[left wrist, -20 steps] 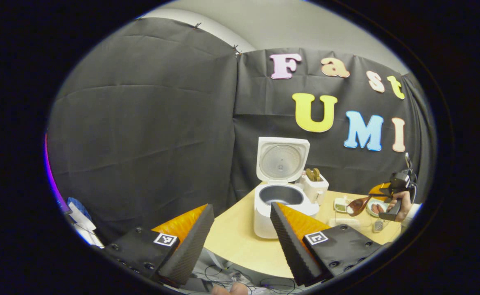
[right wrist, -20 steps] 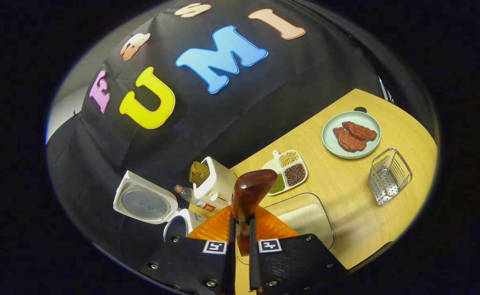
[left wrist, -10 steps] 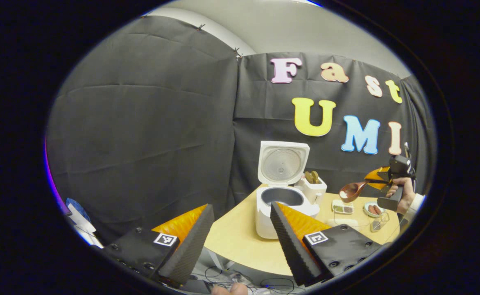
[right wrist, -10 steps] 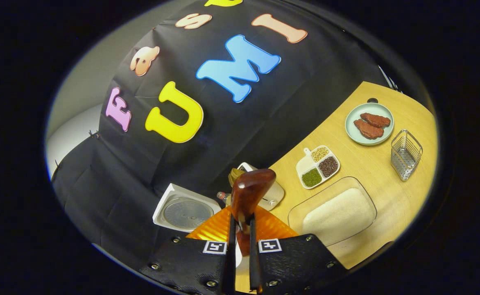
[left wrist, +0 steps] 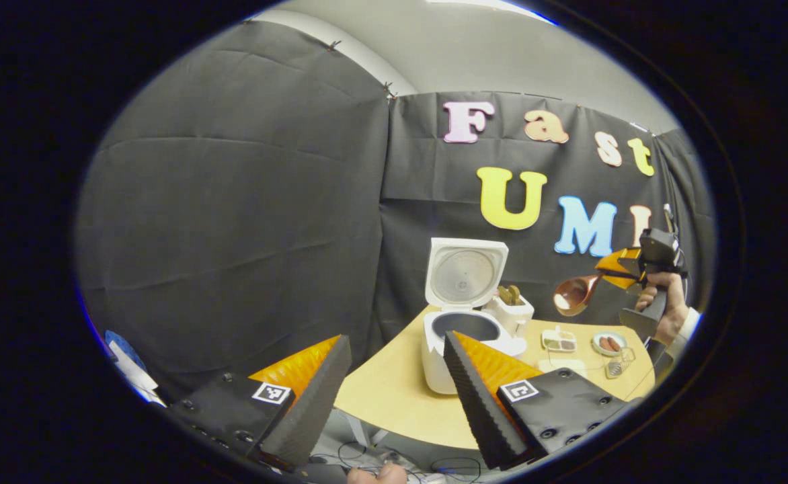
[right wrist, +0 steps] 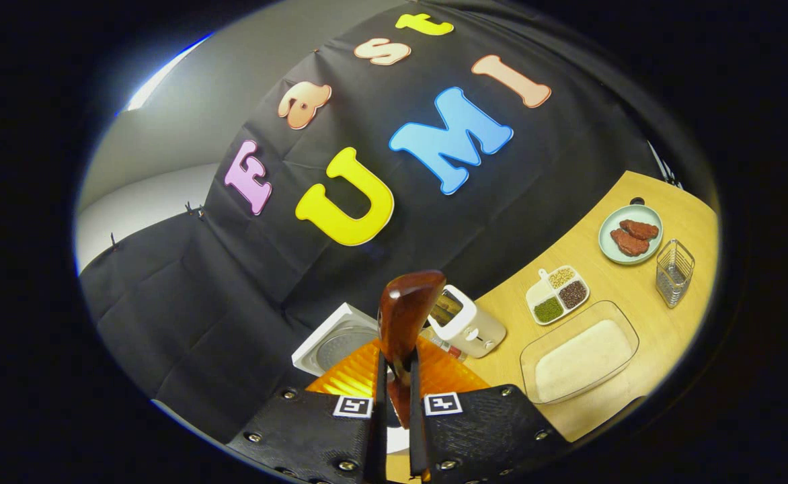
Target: Close the left gripper, press the button to open the rice cooker; take a wooden spoon from the chopstick holder with the right hand, scoop a spoonful of rice and pour it into the rice cooker, then put the wooden spoon back into the chopstick holder.
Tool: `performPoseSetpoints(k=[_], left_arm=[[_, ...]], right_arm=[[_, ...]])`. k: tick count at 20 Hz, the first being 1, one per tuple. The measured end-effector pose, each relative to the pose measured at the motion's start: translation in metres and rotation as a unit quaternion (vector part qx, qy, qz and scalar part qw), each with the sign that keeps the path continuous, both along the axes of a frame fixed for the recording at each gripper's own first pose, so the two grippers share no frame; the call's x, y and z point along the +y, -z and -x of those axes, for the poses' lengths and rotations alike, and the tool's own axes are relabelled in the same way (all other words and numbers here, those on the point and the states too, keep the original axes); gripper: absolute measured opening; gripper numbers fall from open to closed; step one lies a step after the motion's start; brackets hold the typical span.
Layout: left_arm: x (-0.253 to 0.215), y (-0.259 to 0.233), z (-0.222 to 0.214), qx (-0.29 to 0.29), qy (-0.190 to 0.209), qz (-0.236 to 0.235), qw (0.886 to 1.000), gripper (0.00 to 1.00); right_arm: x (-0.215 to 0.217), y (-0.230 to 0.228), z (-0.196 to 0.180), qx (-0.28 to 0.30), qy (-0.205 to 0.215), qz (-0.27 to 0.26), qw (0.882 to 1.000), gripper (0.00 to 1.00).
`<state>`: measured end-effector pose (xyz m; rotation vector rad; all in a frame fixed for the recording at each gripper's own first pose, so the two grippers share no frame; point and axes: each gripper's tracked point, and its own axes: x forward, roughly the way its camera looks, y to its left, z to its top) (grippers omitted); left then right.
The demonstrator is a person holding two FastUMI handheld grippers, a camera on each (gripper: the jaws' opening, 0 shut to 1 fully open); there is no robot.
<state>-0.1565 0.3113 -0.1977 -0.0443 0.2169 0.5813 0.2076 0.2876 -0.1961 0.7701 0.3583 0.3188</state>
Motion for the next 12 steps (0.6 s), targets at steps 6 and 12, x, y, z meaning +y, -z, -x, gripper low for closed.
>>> performPoseSetpoints(k=[6,12], left_arm=[[0.006,0.004,0.009,-0.002,-0.013,0.006,1.000,0.99],[0.024,0.022,0.021,0.026,-0.042,0.006,0.999,0.98]], right_arm=[[0.073,0.022,-0.024,0.018,-0.040,0.010,0.999,0.13],[0.143,0.078,-0.069,0.014,-0.077,0.098,0.992,0.13]])
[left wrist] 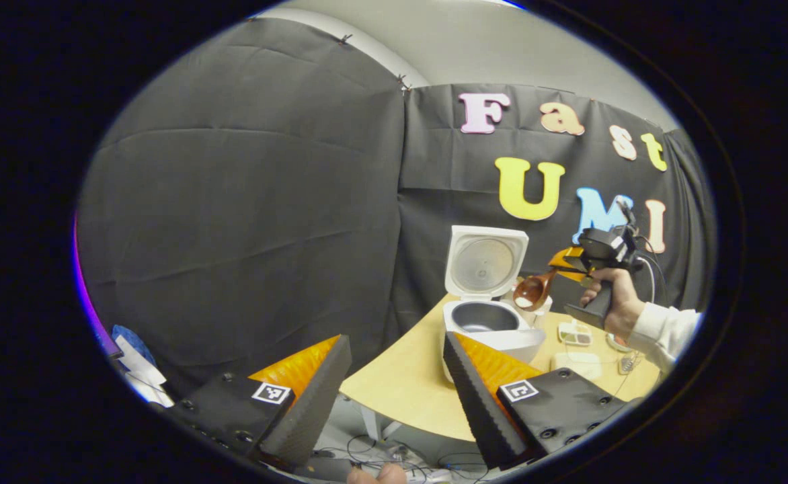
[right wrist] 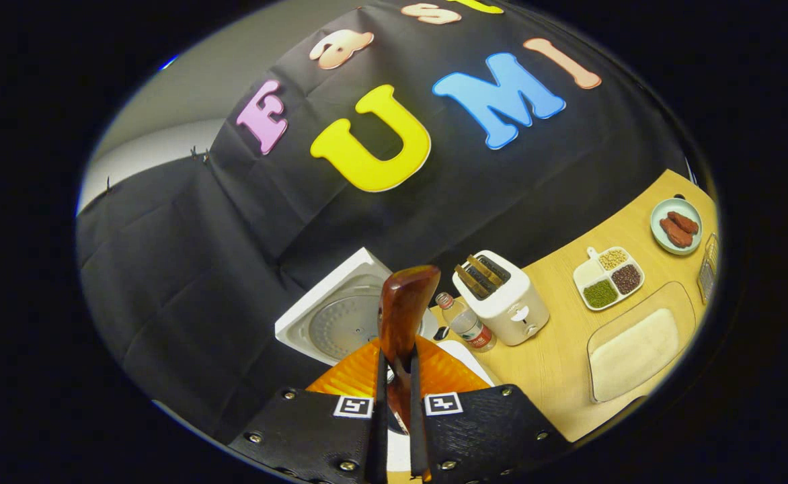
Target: Close the left gripper, press the button to open the rice cooker; take a wooden spoon from the chopstick holder with the right hand, scoop a spoonful of rice and pour it into the rice cooker, then put the wooden spoon back into the chopstick holder.
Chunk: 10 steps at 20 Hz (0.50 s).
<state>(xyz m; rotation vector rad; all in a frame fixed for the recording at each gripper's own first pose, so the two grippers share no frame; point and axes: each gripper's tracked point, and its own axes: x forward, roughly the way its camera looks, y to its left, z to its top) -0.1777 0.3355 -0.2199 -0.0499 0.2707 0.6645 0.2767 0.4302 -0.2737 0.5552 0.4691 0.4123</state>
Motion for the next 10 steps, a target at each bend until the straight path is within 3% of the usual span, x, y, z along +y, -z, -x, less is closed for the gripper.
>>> performPoseSetpoints(k=[5,8,10], left_arm=[[0.010,0.011,-0.003,0.014,-0.025,0.008,1.000,0.99],[0.013,0.015,-0.002,0.017,-0.033,0.012,0.999,0.99],[0.015,0.021,-0.001,0.022,-0.035,0.019,0.999,0.97]], right_arm=[[0.052,0.042,-0.016,-0.045,-0.056,0.112,0.991,0.13],[0.070,0.055,-0.012,-0.092,-0.093,0.190,0.973,0.13],[0.083,0.061,-0.011,-0.140,-0.116,0.241,0.953,0.13]])
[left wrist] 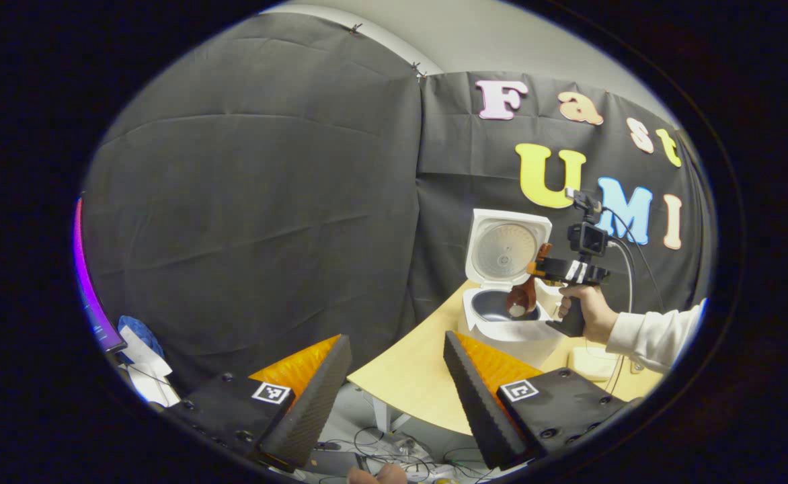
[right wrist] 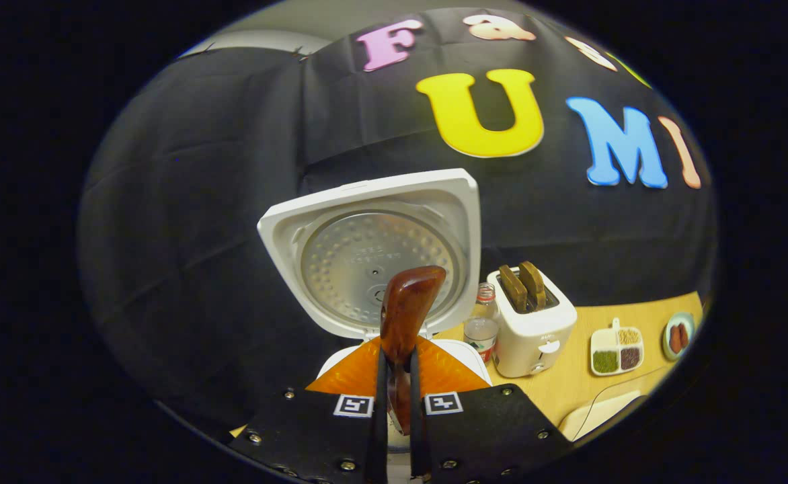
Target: Close the left gripper, press the button to open the rice cooker; take a wooden spoon from the chopstick holder with the right hand, scoop a spoonful of rice and pour it into the rice cooker, then put the wooden spoon back into the chopstick holder.
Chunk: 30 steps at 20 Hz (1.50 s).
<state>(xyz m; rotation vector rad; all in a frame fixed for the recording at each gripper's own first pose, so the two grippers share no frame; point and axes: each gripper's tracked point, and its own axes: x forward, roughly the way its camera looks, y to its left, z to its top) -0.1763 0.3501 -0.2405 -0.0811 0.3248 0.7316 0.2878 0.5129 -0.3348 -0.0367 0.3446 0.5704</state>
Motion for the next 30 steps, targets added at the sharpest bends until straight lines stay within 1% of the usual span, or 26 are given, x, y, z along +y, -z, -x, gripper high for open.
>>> performPoseSetpoints(k=[2,4,6,9,12,13,14,17,19,21,22,24,25,27,28,30], left_arm=[[0.000,0.006,-0.001,0.004,0.000,0.005,1.000,0.99],[0.001,0.010,-0.003,0.008,0.000,0.007,1.000,0.99],[0.000,0.013,-0.007,0.008,-0.002,0.009,1.000,0.99],[0.000,0.015,-0.008,0.008,-0.003,0.012,1.000,0.99],[0.001,0.015,-0.007,0.006,-0.004,0.013,1.000,0.99],[0.001,0.014,-0.006,0.006,-0.004,0.013,1.000,0.97],[0.001,0.014,-0.006,0.005,-0.004,0.013,1.000,0.96],[0.001,0.006,-0.003,-0.003,-0.003,0.007,1.000,0.99],[-0.001,0.002,0.000,-0.011,0.000,0.005,1.000,0.99],[-0.001,0.002,0.002,-0.017,0.004,0.004,1.000,0.99],[-0.001,-0.001,0.003,-0.021,0.006,0.004,1.000,0.99],[-0.003,-0.006,0.006,-0.032,0.009,0.004,0.999,0.99],[-0.006,-0.010,0.009,-0.038,0.011,0.004,0.999,0.97],[-0.011,-0.014,0.012,-0.047,0.015,0.009,0.999,0.99],[-0.014,-0.016,0.015,-0.051,0.018,0.010,0.998,0.99],[-0.023,-0.021,0.019,-0.062,0.027,0.013,0.998,0.99]], right_arm=[[0.012,0.007,0.005,-0.044,-0.031,0.054,0.997,0.13],[0.020,0.013,0.010,-0.079,-0.060,0.104,0.990,0.13],[0.022,0.017,0.014,-0.122,-0.081,0.151,0.978,0.13],[0.024,0.013,0.019,-0.190,-0.104,0.215,0.952,0.13],[0.027,0.008,0.022,-0.240,-0.122,0.246,0.931,0.13],[0.027,0.010,0.024,-0.241,-0.127,0.252,0.928,0.13],[0.025,0.014,0.024,-0.227,-0.129,0.248,0.933,0.13],[0.019,0.014,0.019,-0.158,-0.103,0.190,0.963,0.13],[0.010,0.007,0.034,-0.102,-0.094,0.136,0.981,0.14],[-0.002,-0.009,0.037,-0.046,-0.078,0.077,0.993,0.13],[-0.008,-0.016,0.037,-0.024,-0.069,0.050,0.996,0.13],[-0.018,-0.037,0.039,0.014,-0.060,-0.005,0.998,0.14],[-0.025,-0.045,0.040,0.036,-0.054,-0.034,0.997,0.14],[-0.049,-0.062,0.041,0.067,-0.033,-0.084,0.994,0.14],[-0.062,-0.072,0.043,0.068,-0.022,-0.096,0.993,0.13],[-0.093,-0.085,0.049,0.065,-0.008,-0.097,0.993,0.13]])
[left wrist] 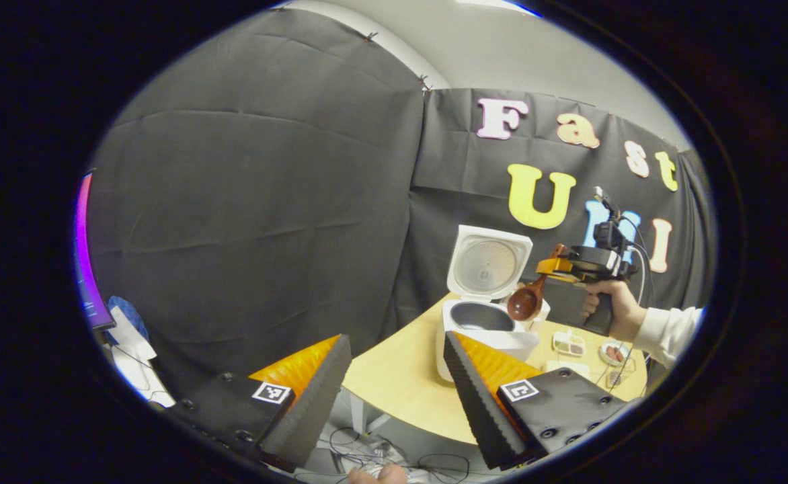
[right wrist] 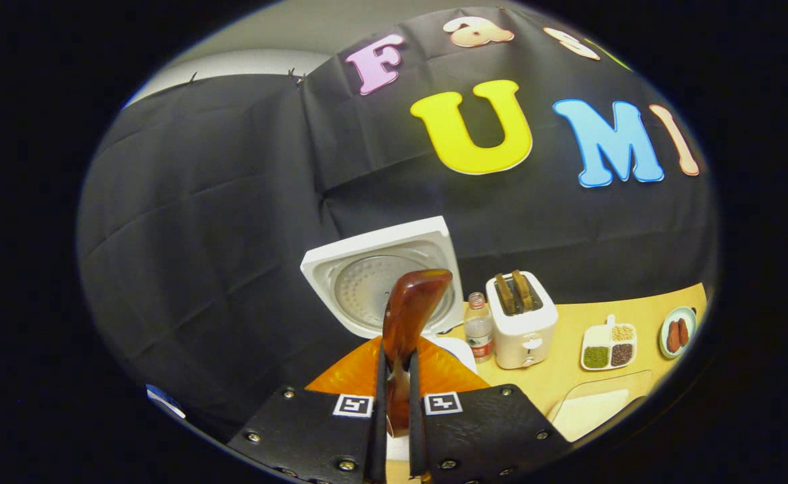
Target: Close the left gripper, press the button to open the rice cooker; take a wooden spoon from the chopstick holder with the right hand, scoop a spoonful of rice and pour it into the rice cooker, then put the wooden spoon back into the chopstick holder.
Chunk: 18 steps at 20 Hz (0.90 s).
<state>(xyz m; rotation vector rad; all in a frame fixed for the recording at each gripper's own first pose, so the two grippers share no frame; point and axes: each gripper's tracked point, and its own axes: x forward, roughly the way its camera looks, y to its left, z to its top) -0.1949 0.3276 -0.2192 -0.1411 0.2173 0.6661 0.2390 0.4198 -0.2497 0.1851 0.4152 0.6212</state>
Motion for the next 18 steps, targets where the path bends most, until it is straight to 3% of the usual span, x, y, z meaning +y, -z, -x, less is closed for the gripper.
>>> performPoseSetpoints(k=[5,13,14,16,17,18], left_arm=[[-0.036,0.002,0.001,-0.029,0.032,0.015,0.999,0.93],[-0.092,-0.008,-0.015,-0.041,0.059,0.010,0.997,0.93],[-0.102,-0.011,-0.018,-0.041,0.061,0.004,0.997,0.95],[-0.125,-0.014,-0.024,-0.033,0.062,-0.011,0.997,1.00],[-0.139,-0.014,-0.027,-0.026,0.061,-0.013,0.998,0.93],[-0.155,-0.016,-0.033,-0.027,0.062,-0.013,0.998,0.93]], right_arm=[[-0.097,-0.031,0.018,0.014,0.058,-0.036,0.998,0.13],[-0.272,-0.061,0.048,0.001,0.142,-0.058,0.988,0.13],[-0.290,-0.062,0.051,0.000,0.148,-0.062,0.987,0.18],[-0.326,-0.061,0.055,0.001,0.156,-0.066,0.986,0.13],[-0.343,-0.059,0.055,0.006,0.160,-0.069,0.985,0.13],[-0.361,-0.055,0.053,0.007,0.163,-0.072,0.984,0.13]])
